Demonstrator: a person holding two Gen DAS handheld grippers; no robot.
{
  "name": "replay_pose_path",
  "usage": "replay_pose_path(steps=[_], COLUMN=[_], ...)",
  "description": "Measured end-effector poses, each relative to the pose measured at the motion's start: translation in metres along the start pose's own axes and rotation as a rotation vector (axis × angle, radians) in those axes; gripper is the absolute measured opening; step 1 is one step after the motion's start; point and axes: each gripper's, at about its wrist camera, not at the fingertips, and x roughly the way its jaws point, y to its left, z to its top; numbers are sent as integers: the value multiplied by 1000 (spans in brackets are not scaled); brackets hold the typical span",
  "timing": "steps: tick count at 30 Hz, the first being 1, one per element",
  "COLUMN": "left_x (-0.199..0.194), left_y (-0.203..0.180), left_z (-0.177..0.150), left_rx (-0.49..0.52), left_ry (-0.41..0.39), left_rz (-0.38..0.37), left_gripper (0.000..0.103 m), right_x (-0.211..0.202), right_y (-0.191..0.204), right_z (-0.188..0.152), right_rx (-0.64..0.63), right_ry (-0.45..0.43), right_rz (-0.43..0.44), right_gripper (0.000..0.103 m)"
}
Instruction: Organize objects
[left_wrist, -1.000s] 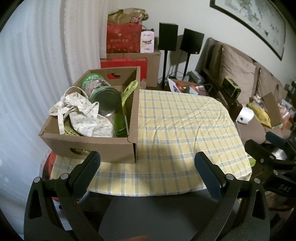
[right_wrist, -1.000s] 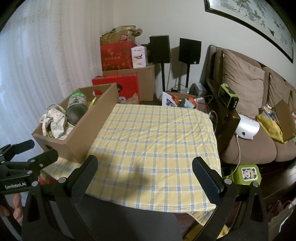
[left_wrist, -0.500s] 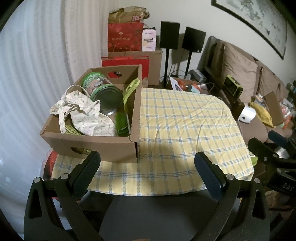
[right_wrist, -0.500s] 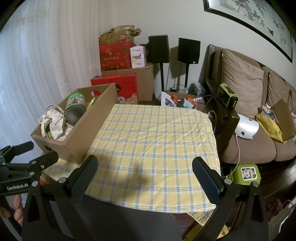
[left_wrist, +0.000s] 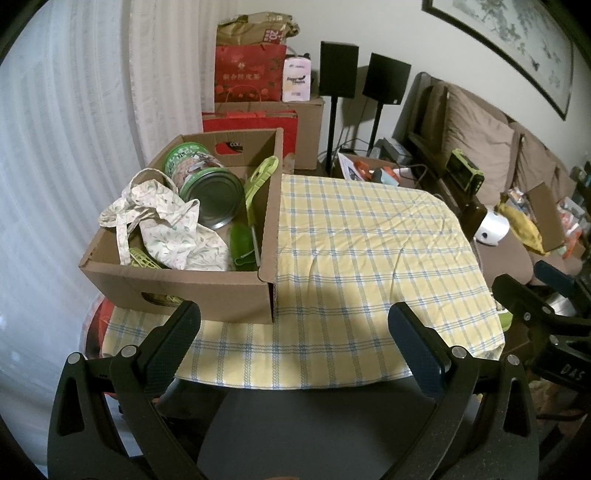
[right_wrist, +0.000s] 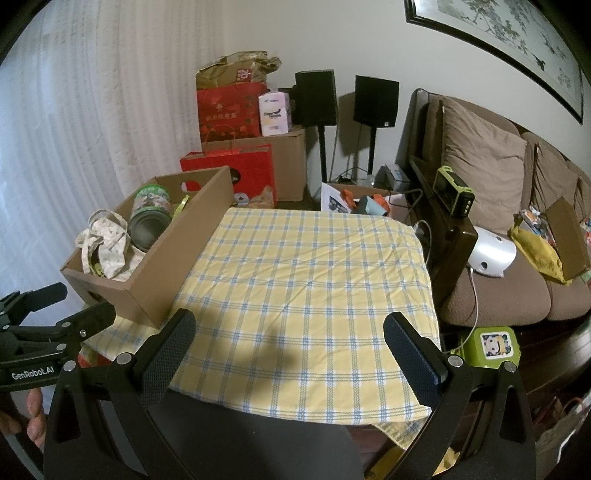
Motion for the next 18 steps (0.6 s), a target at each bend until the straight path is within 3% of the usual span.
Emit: replay_pose_path(steps=[18], left_x=[0], left_y=[-2], left_z=[0], left_rx=[-2], left_ry=[1], left_rz=[-2], left_gripper=[102], right_x=[0], right_y=[1], right_z=[0], right_rx=[-1], right_ry=[-1], right_rz=[-3], right_gripper=[103])
